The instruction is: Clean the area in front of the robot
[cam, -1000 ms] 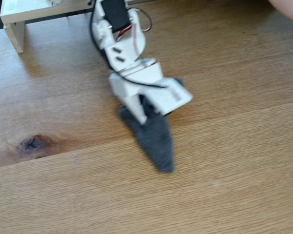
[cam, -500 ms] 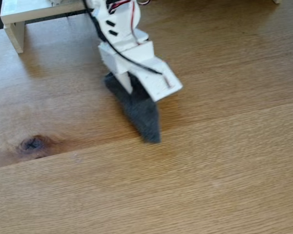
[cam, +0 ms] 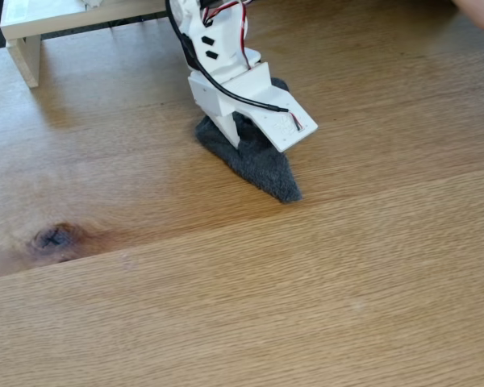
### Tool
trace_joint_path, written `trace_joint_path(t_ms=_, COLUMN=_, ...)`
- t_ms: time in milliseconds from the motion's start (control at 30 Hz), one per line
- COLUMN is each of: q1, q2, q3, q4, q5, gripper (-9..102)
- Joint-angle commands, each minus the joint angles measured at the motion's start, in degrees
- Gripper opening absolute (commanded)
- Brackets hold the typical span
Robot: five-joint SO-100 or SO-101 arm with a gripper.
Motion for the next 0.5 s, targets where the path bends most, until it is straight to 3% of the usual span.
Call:
trace_joint_path(t_ms=0, q1=13.18, q2=0.26, q3=-1.14, q4=-8.26, q5=-3.34, gripper=0)
trace_joint_path(t_ms=167, q1=16.79, q2=5.54, q3=-4.39, q4=-6.15, q5=-5.54, gripper=0)
trace_joint_path(t_ms=467, q1=22.94, q2=25.75, q3=-19.51, q4=8.0, q5=-6.68, gripper=0)
